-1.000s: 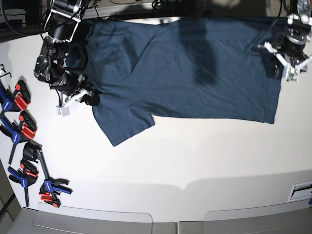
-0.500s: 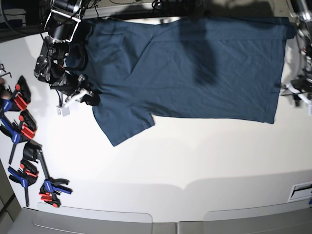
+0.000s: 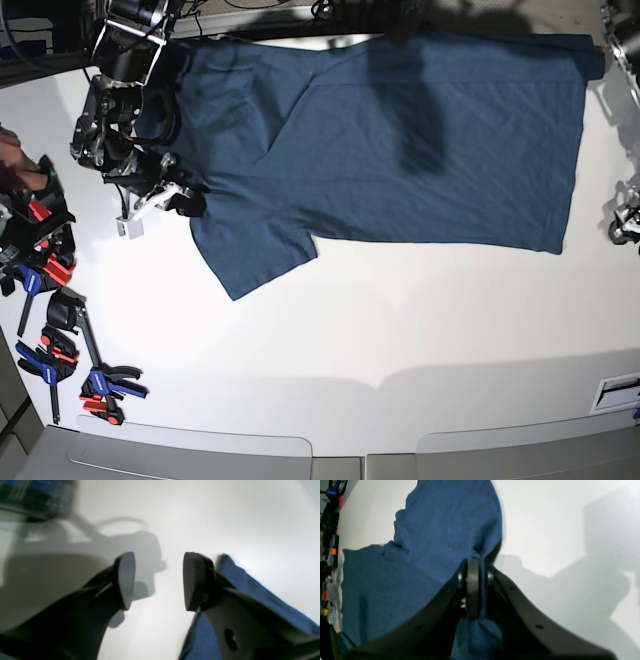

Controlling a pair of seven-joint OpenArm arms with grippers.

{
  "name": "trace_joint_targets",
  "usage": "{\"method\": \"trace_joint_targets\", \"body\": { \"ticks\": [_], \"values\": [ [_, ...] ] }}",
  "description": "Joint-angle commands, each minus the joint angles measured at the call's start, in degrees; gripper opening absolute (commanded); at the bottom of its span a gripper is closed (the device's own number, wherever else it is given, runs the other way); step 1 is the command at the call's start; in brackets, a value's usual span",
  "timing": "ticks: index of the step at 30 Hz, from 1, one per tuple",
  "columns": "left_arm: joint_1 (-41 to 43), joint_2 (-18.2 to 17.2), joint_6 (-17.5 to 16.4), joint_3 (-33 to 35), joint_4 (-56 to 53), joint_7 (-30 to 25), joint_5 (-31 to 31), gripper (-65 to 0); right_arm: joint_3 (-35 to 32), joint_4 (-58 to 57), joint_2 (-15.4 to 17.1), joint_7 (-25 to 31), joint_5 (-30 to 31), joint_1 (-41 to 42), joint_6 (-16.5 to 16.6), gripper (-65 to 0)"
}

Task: Fold the T-shirt properly
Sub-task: 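Move the left gripper to the shirt's hem corner and grasp it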

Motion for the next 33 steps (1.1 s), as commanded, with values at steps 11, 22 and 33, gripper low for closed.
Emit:
{"method": "trace_joint_targets", "body": {
  "ticks": [11, 22, 33],
  "values": [
    [-2.2, 4.9, -1.5, -0.3, -1.8, 0.1, -1.9, -36.3, -0.1, 0.2, 0.7, -1.9, -2.7, 0.1, -0.7, -65.0],
    [-2.2, 11.8, -1.6, -0.3, -1.8, 0.6, 1.6, -36.4, -0.1, 0.2, 0.6, -1.9, -2.7, 0.1, -0.7, -65.0],
    [-2.2, 12.1, -5.7, -0.2, -1.8, 5.0, 1.6, -36.4, -0.1, 0.2, 0.6, -1.9, -2.7, 0.1, -0.7, -65.0]
  ]
}}
